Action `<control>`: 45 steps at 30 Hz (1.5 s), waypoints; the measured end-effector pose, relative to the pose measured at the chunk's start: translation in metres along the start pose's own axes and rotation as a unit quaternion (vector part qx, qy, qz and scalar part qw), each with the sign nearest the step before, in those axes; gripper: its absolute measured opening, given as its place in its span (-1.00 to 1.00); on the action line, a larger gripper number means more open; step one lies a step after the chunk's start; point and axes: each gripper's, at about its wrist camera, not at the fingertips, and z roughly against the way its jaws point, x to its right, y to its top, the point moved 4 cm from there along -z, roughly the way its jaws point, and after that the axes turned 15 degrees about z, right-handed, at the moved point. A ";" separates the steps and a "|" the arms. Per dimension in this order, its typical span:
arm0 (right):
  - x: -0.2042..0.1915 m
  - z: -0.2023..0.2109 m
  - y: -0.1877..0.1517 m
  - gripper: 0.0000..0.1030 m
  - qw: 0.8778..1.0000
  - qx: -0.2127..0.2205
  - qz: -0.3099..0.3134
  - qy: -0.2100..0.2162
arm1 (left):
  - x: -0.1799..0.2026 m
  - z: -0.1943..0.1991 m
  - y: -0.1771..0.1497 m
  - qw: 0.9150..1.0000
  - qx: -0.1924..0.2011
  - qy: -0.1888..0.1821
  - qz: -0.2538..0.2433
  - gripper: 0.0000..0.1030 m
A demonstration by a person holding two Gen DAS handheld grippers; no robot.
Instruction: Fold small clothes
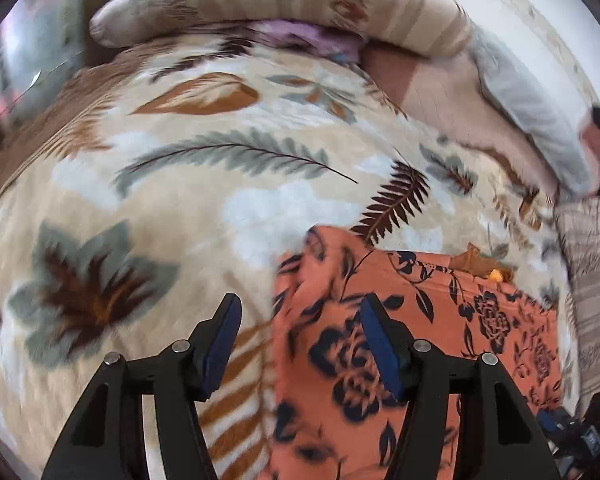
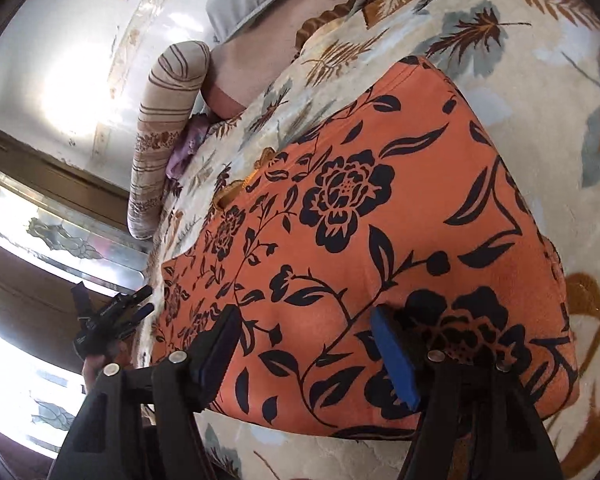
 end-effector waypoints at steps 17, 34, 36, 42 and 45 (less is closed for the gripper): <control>0.003 0.010 0.003 0.37 0.998 0.034 -0.043 0.021 | -0.035 0.064 -0.056 1.000 0.008 0.012 0.002 0.29; 0.001 0.050 -0.026 0.48 0.993 0.079 -0.077 0.050 | -0.084 0.059 -0.127 0.992 -0.031 0.125 -0.006 0.36; 0.013 0.042 -0.031 0.50 0.993 0.061 -0.093 0.037 | -0.091 0.053 -0.131 0.990 -0.042 0.136 -0.005 0.36; 0.024 0.063 -0.033 0.50 0.989 0.096 -0.112 0.012 | -0.076 0.097 -0.123 0.996 0.014 0.084 0.019 0.36; 0.022 0.067 -0.032 0.50 0.989 0.103 -0.106 0.016 | -0.049 0.113 -0.119 0.997 0.046 0.055 -0.007 0.36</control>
